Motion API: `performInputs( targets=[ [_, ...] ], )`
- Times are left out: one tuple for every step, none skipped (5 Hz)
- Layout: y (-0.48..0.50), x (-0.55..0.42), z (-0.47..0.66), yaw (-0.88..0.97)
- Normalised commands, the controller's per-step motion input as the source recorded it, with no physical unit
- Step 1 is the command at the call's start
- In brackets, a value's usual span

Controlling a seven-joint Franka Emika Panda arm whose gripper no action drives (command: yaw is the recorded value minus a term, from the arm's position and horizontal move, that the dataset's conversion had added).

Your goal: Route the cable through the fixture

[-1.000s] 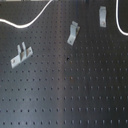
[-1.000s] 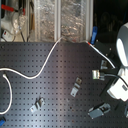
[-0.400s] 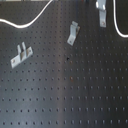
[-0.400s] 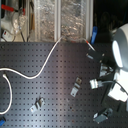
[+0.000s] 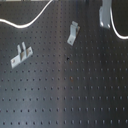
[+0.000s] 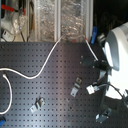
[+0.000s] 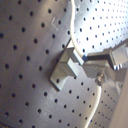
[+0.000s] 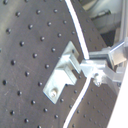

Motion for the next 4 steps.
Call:
performInputs(
  targets=[
    [0.079,-0.357,0.06,-0.65],
    [0.030,-0.252,0.08,-0.38],
    [-0.041,-0.130,0.24,-0.51],
    [0.093,-0.006,0.17,-0.50]
  ],
)
